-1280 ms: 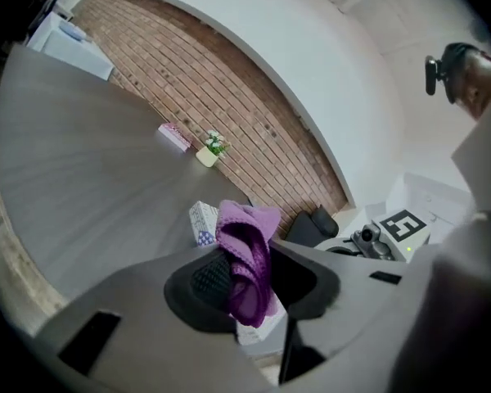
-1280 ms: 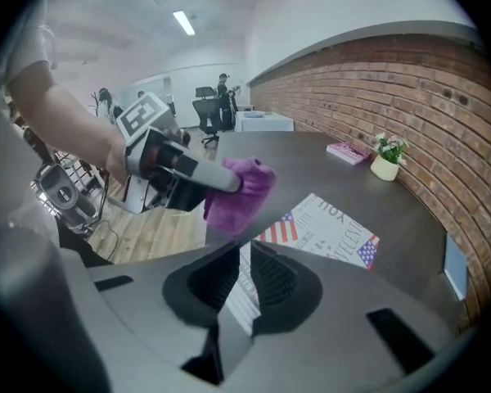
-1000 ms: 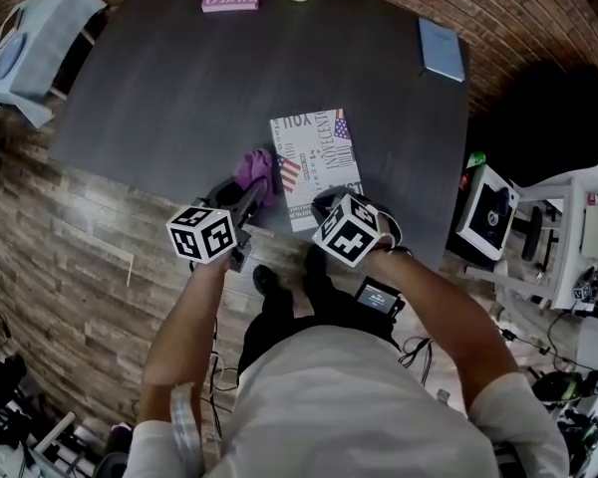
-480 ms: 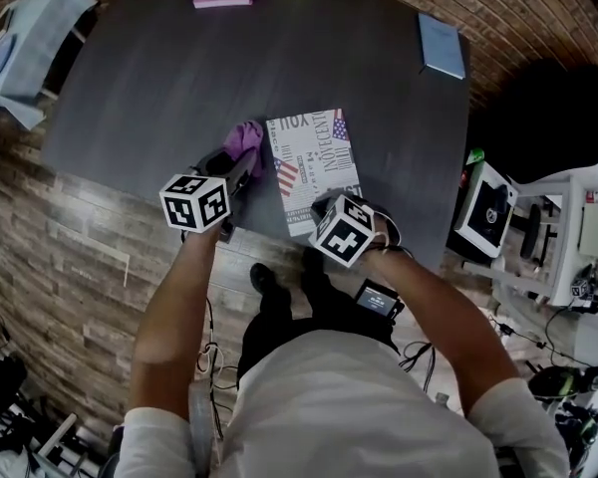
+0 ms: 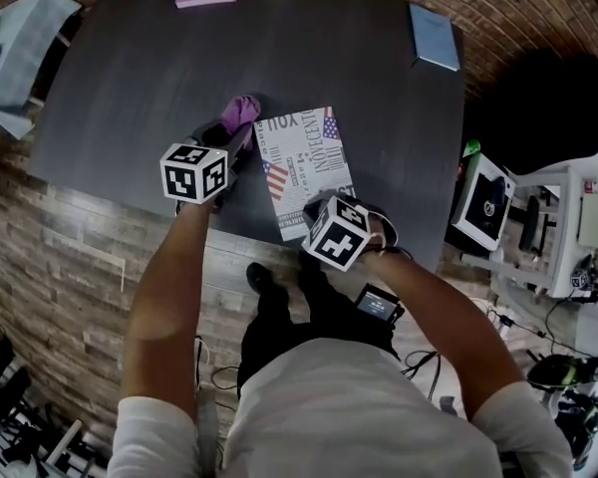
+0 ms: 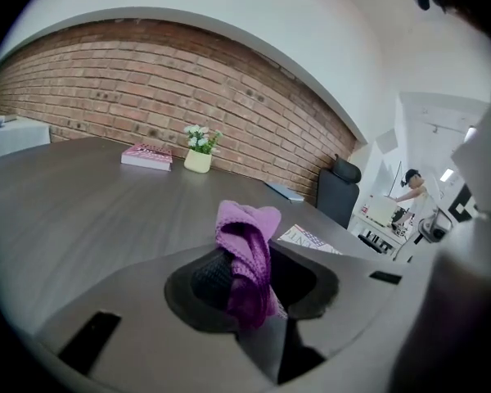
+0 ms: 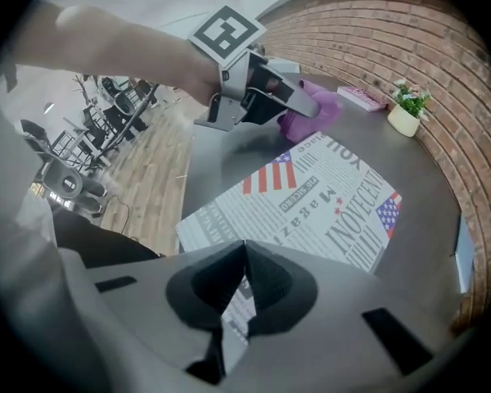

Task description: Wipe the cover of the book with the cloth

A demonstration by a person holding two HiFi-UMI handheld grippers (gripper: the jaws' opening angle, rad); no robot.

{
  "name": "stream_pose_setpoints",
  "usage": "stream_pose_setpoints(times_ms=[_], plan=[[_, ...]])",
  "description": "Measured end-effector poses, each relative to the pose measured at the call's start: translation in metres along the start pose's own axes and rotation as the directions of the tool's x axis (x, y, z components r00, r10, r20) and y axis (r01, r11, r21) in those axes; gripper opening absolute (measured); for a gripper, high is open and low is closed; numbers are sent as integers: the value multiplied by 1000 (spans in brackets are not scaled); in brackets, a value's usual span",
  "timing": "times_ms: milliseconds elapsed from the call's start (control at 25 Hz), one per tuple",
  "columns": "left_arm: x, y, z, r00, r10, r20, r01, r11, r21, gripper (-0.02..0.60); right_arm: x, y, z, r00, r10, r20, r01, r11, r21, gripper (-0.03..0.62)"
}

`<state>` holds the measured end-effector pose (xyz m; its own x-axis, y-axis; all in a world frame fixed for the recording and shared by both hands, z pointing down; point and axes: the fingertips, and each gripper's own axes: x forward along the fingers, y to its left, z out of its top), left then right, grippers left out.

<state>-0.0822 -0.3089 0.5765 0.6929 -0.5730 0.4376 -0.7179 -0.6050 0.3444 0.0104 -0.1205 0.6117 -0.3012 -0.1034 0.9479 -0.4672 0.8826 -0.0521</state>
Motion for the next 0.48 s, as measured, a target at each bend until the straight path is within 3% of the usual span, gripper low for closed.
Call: stream_pose_setpoints(times_ms=[480], plan=[[0,-29,-13,997,-77,22,78,995,-68,107,0,0,-1,1000,16,2,-16,1000,-9,15]])
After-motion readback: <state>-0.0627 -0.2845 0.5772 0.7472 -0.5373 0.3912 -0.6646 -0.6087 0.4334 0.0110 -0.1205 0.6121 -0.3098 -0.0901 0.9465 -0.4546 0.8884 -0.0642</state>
